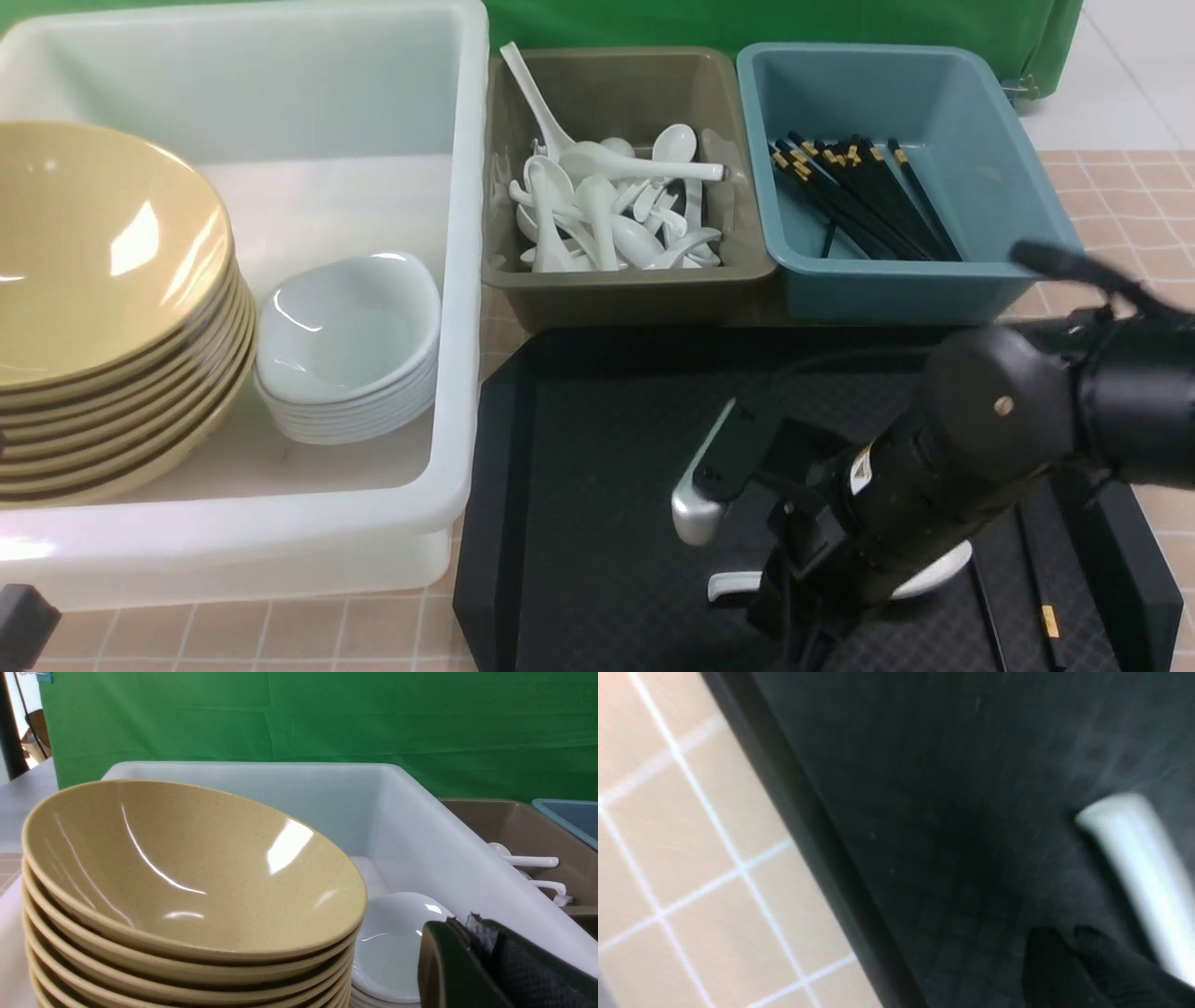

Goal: On brown table put chopsticks spoon bowls plates into blue grey white boxes.
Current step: 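Reach down and grasp the white spoon resting in the bowl with the right gripper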

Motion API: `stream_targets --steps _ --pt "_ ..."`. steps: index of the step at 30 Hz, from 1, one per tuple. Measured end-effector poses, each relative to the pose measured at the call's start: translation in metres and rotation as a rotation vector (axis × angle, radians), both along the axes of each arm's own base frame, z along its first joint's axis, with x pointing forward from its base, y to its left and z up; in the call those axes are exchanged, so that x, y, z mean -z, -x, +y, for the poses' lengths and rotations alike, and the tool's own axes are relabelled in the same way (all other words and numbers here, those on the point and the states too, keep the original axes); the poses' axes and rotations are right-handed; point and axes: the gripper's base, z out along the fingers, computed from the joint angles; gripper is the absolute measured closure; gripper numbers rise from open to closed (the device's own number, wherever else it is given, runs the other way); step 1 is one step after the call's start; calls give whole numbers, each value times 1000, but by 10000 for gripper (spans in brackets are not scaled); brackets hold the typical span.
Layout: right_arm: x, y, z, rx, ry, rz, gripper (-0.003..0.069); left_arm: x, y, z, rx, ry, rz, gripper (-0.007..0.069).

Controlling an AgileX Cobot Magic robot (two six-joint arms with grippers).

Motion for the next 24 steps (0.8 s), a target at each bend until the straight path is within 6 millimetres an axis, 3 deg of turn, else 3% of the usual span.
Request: stream_targets --steps 2,6,11,15,18,21,22,24 --pt "-16 1 -3 -24 -6 -61 578 0 0 0 0 0 0 623" --pt "-21 2 -12 -97 80 -110 509 0 0 0 0 -1 0 623" --pt "-5 -3 -13 -132 150 -98 298 0 0 0 0 -1 1 623" --pt "16 -12 -7 -108 159 -89 217 0 0 0 0 -1 1 623" --pt "33 -17 -4 -89 182 -61 267 0 0 0 0 -1 0 623" --pt "33 -20 -3 -74 175 -74 386 0 0 0 -1 -5 0 623" --pt "32 -20 -3 -57 171 -71 494 0 0 0 -1 -5 0 623" --pt "29 -21 -2 -44 166 -69 557 1 0 0 -1 -4 1 623"
